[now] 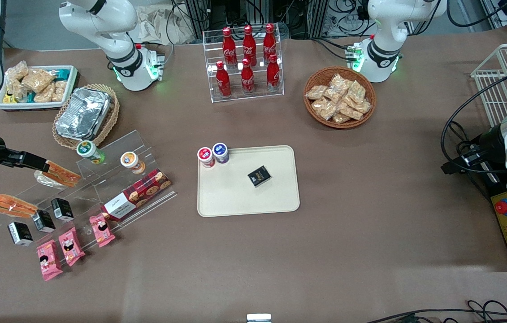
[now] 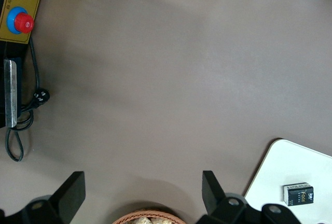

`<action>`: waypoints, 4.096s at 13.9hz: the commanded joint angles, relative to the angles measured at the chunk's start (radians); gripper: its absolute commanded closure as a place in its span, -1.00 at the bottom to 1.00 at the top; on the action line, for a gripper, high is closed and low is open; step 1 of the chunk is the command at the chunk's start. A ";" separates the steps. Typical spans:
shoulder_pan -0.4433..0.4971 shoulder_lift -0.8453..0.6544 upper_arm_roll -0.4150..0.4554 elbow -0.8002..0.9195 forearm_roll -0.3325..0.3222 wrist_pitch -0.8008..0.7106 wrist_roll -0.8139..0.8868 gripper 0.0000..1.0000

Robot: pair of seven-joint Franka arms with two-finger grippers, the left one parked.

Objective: Place sandwich on tray
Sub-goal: 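Move the right gripper over the acrylic stand toward the wrapped sandwiches, then lower the open right gripper onto the long plastic-wrapped sandwich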

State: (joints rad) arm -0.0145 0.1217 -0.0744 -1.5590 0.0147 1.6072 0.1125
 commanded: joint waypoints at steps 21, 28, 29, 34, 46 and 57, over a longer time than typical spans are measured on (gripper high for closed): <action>-0.027 0.029 -0.025 0.014 -0.094 0.065 -0.013 -1.00; -0.034 0.059 -0.062 0.013 -0.098 0.060 0.132 -0.96; -0.038 0.065 -0.071 0.013 -0.088 0.051 0.201 -0.96; -0.033 0.052 -0.067 0.013 -0.091 -0.007 0.361 -0.96; -0.205 0.153 -0.117 0.024 -0.055 0.256 0.977 -0.98; -0.271 0.274 -0.119 0.013 0.083 0.316 1.322 -0.97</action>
State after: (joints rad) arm -0.2687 0.3805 -0.1971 -1.5609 0.0564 1.9149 1.4188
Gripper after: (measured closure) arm 0.018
